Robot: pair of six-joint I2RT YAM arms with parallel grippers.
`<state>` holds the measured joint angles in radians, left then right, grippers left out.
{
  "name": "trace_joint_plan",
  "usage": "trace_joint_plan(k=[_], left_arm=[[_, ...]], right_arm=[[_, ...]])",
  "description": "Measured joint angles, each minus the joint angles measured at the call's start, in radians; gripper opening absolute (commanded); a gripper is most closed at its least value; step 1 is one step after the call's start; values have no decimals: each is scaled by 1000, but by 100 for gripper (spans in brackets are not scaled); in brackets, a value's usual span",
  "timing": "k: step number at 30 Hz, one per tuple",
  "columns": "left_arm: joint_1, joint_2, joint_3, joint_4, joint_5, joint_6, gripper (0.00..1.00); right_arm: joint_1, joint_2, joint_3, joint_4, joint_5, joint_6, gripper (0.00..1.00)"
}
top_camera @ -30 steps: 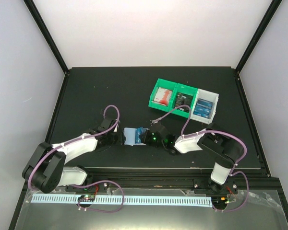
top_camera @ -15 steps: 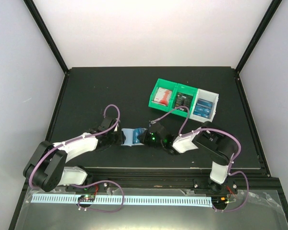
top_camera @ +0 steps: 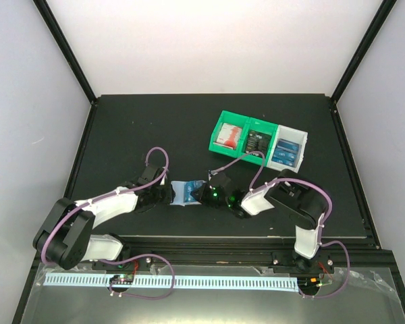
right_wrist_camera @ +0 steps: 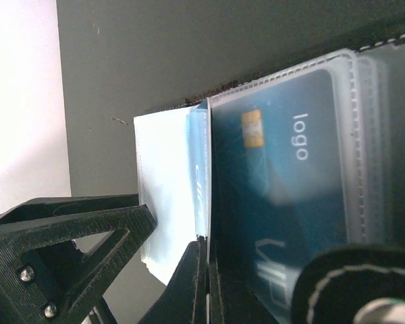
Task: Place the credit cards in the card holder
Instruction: Insert the credit card into the card holder.
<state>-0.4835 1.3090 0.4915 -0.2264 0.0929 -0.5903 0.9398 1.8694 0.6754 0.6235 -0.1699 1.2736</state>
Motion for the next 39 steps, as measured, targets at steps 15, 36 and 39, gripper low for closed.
trace_joint_plan(k=[15,36,39], left_arm=[[0,0,0,0,0,0,33],[0,-1,0,1,0,-1,34],[0,-5,-1,0,1,-5,36]], right_arm=[[2,14,-10,28,1,67,1],[3,108,72,75,-77,39,17],[9,92,66,55,-66,23,23]])
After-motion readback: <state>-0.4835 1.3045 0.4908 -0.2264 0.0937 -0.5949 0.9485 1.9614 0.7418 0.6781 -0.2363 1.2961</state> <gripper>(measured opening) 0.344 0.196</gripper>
